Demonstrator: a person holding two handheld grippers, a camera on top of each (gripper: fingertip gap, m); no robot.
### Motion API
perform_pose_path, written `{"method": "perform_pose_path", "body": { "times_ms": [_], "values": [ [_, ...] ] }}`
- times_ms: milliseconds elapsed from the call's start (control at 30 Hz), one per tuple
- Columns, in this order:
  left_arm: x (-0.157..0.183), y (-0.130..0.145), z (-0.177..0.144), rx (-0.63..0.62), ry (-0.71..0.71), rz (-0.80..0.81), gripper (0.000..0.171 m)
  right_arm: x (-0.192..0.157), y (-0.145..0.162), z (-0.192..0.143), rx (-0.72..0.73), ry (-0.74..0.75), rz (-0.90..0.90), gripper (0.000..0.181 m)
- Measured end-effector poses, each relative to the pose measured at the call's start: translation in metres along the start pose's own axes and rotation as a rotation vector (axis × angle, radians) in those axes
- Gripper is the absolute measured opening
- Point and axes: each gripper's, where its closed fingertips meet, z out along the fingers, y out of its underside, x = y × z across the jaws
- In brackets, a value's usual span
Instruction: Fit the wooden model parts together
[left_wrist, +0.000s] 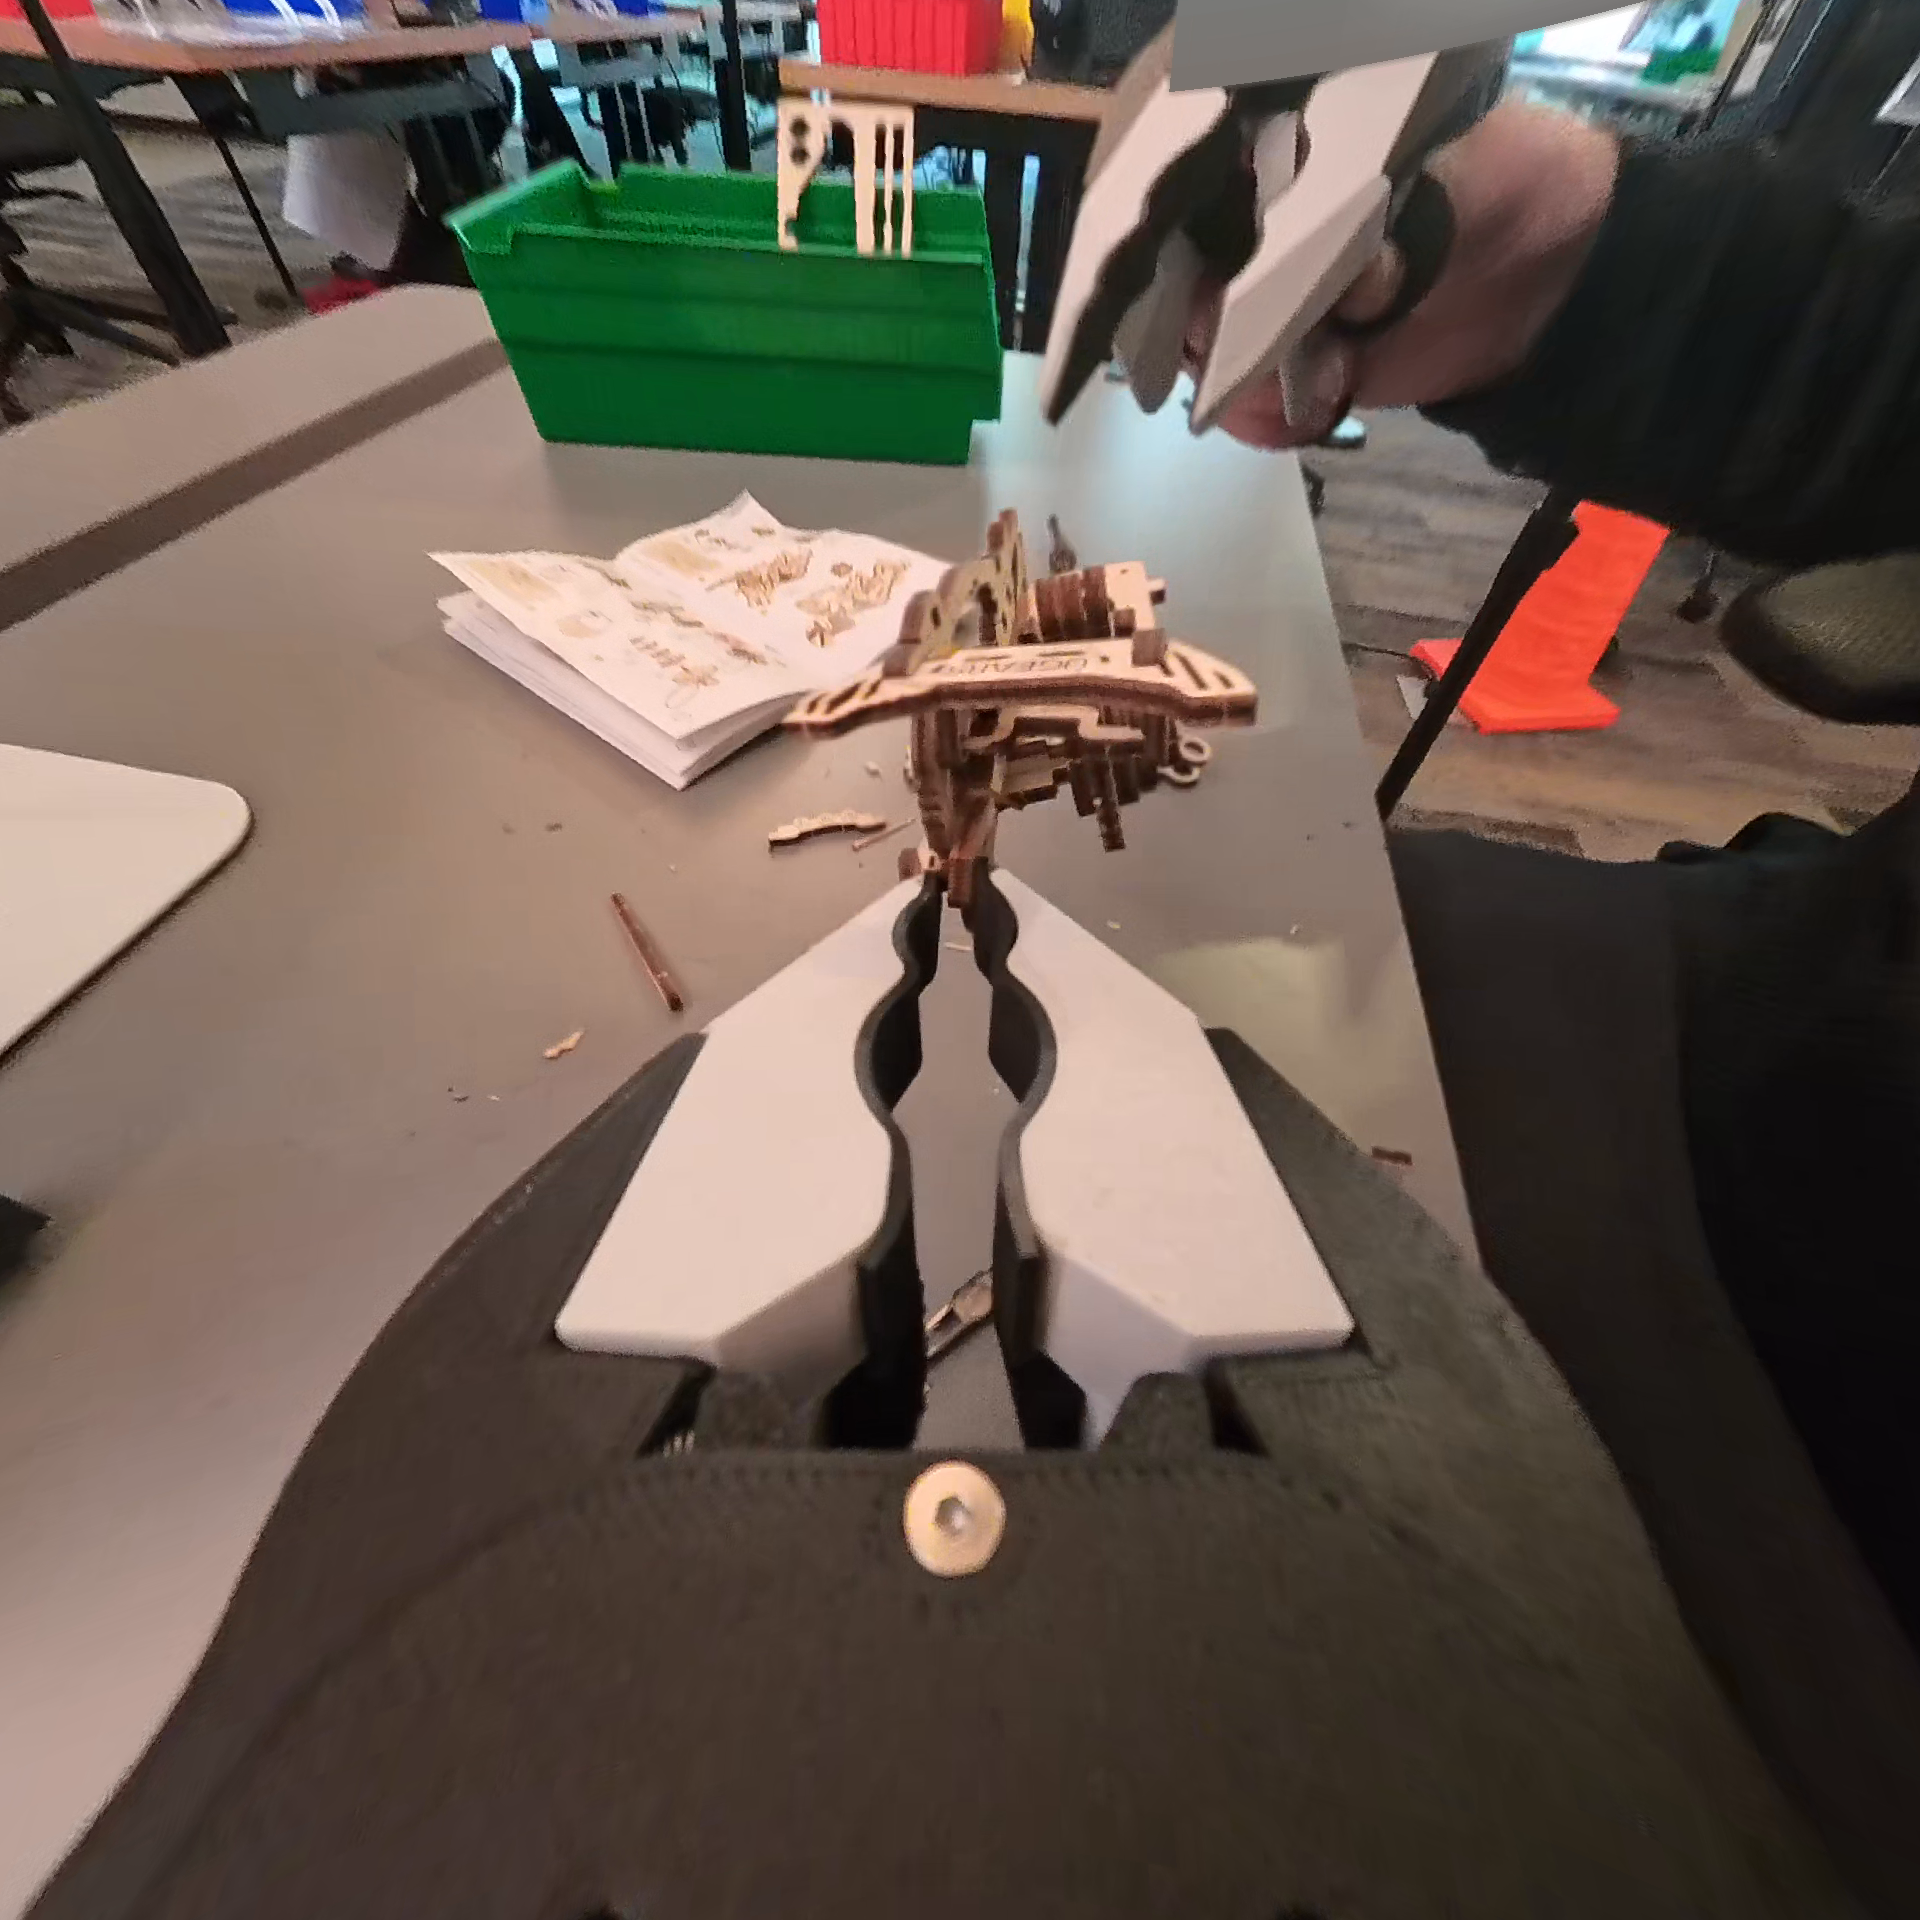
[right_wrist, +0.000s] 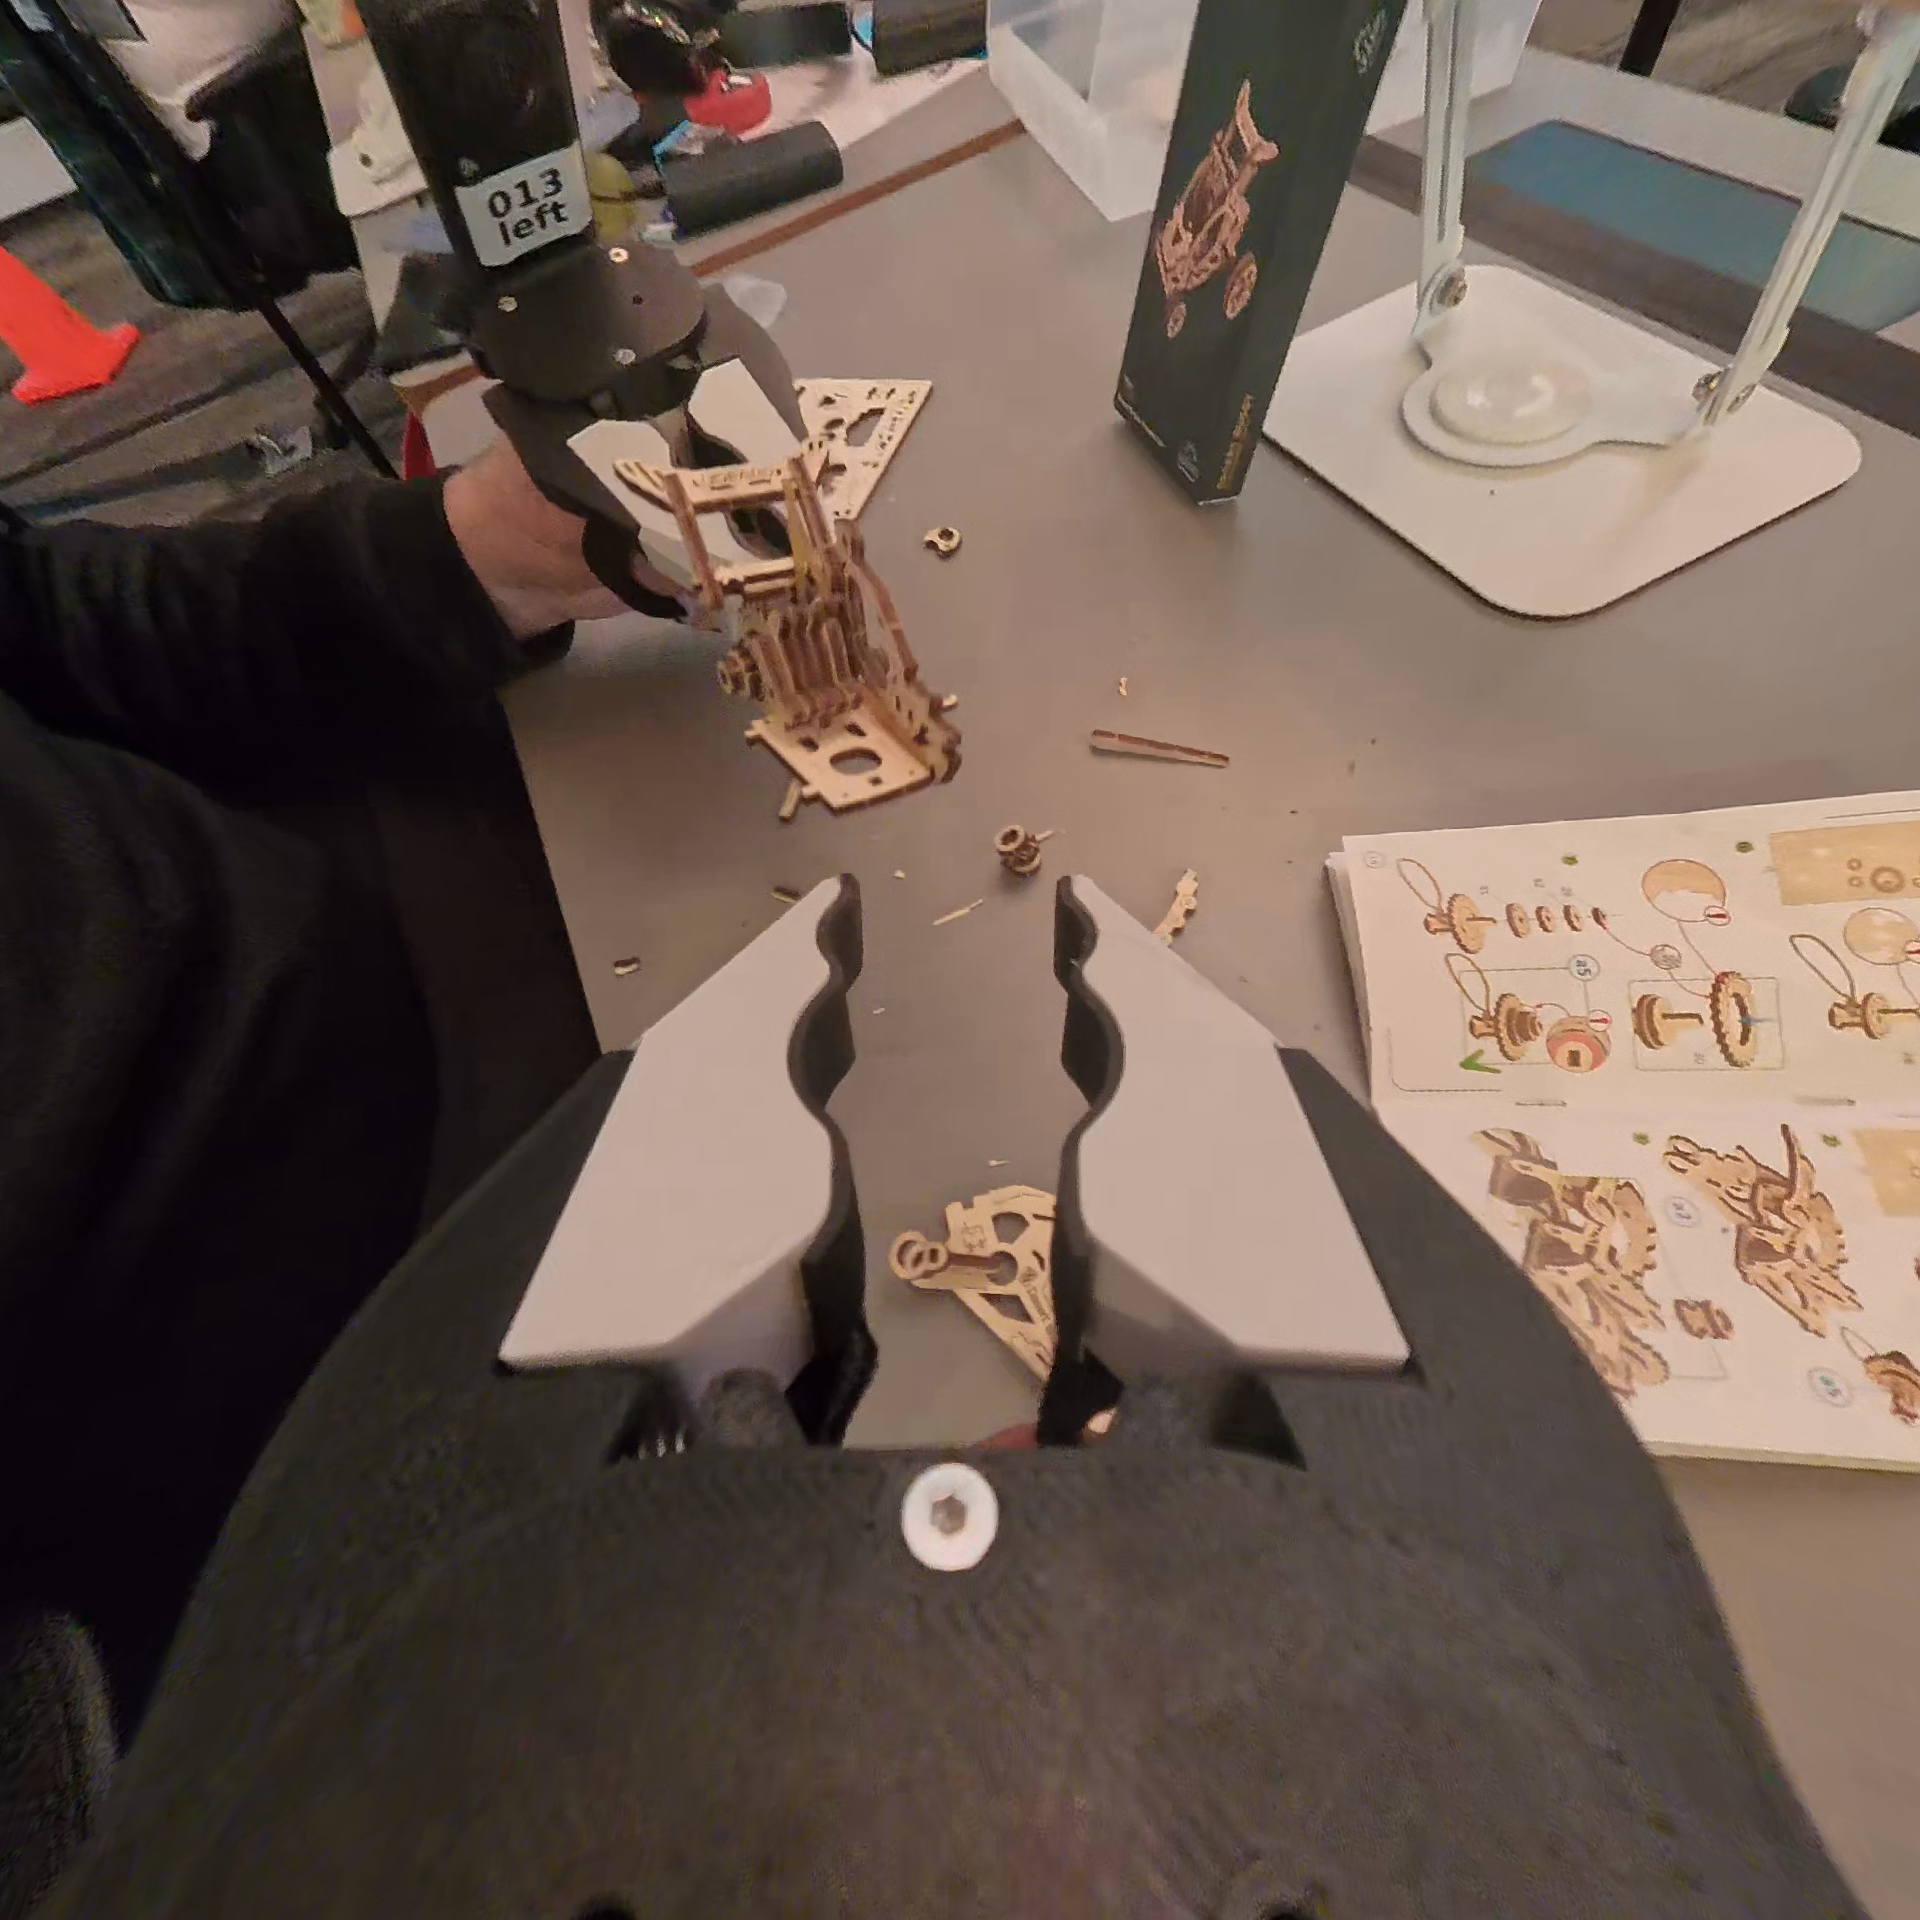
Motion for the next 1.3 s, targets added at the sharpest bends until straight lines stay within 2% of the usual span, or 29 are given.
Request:
{"method": "perform_pose_path", "body": {
  "times_ms": [100, 333, 467, 633, 867, 933, 1067, 1300],
  "values": [
    [0.004, -0.017, -0.011, 0.060, 0.009, -0.004, 0.003, -0.018, -0.008, 0.002, 0.044, -0.046, -0.006, 0.035],
    [0.015, -0.052, -0.030, 0.226, 0.076, -0.083, 0.003, -0.055, -0.053, 0.007, 0.211, -0.093, -0.058, 0.034],
    [0.022, -0.071, -0.043, 0.337, 0.147, -0.156, 0.003, -0.062, -0.068, 0.004, 0.248, -0.091, -0.082, 0.034],
    [0.024, -0.093, -0.061, 0.526, 0.257, -0.307, 0.003, -0.067, -0.095, -0.004, 0.361, -0.066, -0.082, 0.032],
    [0.031, -0.113, -0.061, 0.699, 0.374, -0.475, 0.003, -0.078, -0.139, 0.000, 0.489, -0.012, -0.154, 0.024],
    [0.033, -0.117, -0.059, 0.735, 0.400, -0.508, 0.003, -0.075, -0.148, 0.001, 0.504, 0.027, -0.180, 0.022],
    [0.036, -0.122, -0.057, 0.780, 0.432, -0.543, 0.003, -0.076, -0.158, 0.005, 0.513, 0.015, -0.178, 0.021],
    [0.039, -0.123, -0.050, 0.781, 0.448, -0.552, 0.003, -0.079, -0.170, 0.003, 0.547, -0.008, -0.177, 0.016]
  ]
}}
